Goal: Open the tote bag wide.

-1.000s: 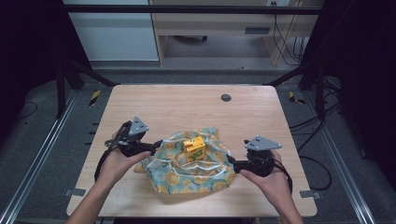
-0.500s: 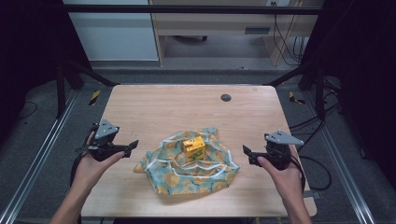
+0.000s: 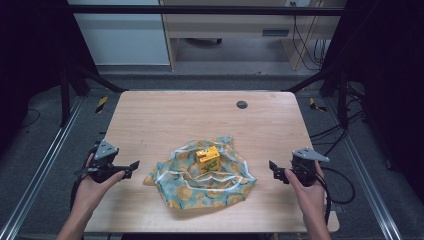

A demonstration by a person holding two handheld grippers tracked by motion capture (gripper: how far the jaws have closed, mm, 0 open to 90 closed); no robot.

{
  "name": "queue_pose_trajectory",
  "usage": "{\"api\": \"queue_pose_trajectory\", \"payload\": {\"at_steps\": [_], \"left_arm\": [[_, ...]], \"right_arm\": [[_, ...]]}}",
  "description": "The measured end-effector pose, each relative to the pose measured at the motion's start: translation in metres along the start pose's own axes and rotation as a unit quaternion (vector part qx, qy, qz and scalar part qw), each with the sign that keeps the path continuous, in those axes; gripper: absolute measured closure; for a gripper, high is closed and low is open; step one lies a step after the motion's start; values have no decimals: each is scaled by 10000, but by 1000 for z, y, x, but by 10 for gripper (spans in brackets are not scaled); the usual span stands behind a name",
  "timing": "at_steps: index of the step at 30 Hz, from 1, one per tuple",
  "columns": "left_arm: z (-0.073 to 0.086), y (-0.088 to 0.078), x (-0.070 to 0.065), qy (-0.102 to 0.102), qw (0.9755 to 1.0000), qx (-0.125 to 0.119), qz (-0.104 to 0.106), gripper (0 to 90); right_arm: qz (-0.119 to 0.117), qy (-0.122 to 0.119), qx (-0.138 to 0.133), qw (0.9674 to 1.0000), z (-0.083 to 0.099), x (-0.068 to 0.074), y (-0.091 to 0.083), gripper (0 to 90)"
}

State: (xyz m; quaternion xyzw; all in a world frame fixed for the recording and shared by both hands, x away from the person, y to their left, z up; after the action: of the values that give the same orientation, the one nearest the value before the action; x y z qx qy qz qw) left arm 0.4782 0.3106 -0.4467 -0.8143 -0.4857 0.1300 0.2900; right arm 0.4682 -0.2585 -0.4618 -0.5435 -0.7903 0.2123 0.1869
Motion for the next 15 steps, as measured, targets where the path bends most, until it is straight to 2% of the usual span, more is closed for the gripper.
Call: {"api": "queue_pose_trajectory", "payload": {"at_steps": [1,8,11,12,13,15], "left_arm": [[5,1,1,-15,10000,3,-6,81],[22,2,5,-153,9999,-11,-34,71],[28,3,7,-225,9997,-37,-67,70],[32,2,8,-245,9996,-22,-112,68],[32,2,8,-245,9996,-22,-112,64],[36,2,10,-362,9992,-47,-186,63]], "right_arm": [[119,34,106,9999,4,1,5,72],[237,34,209,9995,13,0,13,90],[272,-162,305,9990,15,2,16,90],[304,-367,380,9981,17,4,17,89],[304,-367,380,9981,17,4,17,89],[377,-536,280,9975,22,5,18,92]]}}
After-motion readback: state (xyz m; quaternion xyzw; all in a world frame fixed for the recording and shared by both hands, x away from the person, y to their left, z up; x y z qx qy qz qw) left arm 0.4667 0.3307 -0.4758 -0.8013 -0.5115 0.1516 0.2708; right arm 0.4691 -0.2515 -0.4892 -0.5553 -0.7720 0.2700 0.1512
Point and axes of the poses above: each handheld gripper's, and its own axes: y roughly forward along the jaws, z roughly out of its underside, x roughly to its left, the point moved 1 cm from there along y, roughly forward along the jaws, and after that the axes turned 1 degree about -z, right-handed, at the moved point
